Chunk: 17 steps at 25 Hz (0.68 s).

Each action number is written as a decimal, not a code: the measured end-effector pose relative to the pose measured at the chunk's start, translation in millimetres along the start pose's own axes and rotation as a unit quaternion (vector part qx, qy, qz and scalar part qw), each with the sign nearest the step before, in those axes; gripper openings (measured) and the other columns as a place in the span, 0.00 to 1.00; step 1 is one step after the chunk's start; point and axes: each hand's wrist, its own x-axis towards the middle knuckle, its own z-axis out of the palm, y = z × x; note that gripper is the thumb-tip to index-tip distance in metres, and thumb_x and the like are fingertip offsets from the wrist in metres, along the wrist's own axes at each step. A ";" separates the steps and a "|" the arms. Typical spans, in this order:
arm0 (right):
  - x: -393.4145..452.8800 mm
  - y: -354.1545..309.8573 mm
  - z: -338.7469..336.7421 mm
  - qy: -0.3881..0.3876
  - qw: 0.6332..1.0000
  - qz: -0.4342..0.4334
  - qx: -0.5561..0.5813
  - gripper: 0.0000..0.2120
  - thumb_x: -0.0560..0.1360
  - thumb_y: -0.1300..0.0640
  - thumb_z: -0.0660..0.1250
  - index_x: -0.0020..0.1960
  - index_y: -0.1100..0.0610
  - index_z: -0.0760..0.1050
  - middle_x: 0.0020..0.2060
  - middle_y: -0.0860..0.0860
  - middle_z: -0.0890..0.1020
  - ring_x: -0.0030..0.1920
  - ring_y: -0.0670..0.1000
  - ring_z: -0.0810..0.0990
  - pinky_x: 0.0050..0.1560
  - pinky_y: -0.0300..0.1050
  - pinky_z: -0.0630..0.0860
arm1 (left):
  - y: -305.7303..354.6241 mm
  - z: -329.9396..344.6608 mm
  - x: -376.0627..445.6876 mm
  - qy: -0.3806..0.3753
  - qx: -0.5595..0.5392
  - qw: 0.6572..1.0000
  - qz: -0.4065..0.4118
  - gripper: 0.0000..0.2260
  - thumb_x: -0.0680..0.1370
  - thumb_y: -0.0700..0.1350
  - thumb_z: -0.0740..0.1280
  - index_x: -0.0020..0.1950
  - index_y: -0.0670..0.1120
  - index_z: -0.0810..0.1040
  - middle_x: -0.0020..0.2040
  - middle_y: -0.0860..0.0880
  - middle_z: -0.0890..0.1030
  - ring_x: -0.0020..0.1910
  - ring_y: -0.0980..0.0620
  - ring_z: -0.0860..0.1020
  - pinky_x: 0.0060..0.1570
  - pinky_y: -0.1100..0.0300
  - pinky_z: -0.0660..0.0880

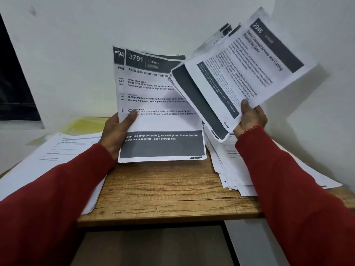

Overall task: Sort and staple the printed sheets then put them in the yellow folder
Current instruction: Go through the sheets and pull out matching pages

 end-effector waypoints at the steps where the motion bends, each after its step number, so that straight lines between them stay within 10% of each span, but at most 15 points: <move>1: -1.3 0.1 0.1 -0.010 1.000 0.002 -0.001 0.09 0.75 0.68 0.70 0.38 0.60 0.76 0.40 0.59 0.82 0.44 0.59 0.81 0.51 0.70 0.78 | -0.1 0.4 -0.5 -0.001 0.000 1.000 -0.002 0.06 0.80 0.45 0.68 0.55 0.47 0.81 0.47 0.49 0.87 0.43 0.51 0.85 0.38 0.58 0.81; 11: -38.8 21.6 16.9 -0.181 0.978 0.065 -0.075 0.04 0.76 0.70 0.67 0.49 0.64 0.78 0.55 0.67 0.81 0.54 0.66 0.82 0.56 0.67 0.78 | -0.6 2.5 -1.8 -0.037 0.035 0.999 0.000 0.08 0.82 0.46 0.64 0.58 0.47 0.80 0.49 0.49 0.87 0.44 0.52 0.85 0.42 0.59 0.81; 17: -60.1 45.9 23.8 -0.265 0.940 0.012 -0.216 0.08 0.75 0.68 0.69 0.53 0.63 0.80 0.49 0.60 0.85 0.50 0.59 0.84 0.55 0.57 0.80 | -1.2 -0.7 0.4 -0.134 0.051 0.988 -0.055 0.29 0.76 0.64 0.65 0.69 0.47 0.76 0.63 0.46 0.82 0.62 0.44 0.81 0.64 0.43 0.75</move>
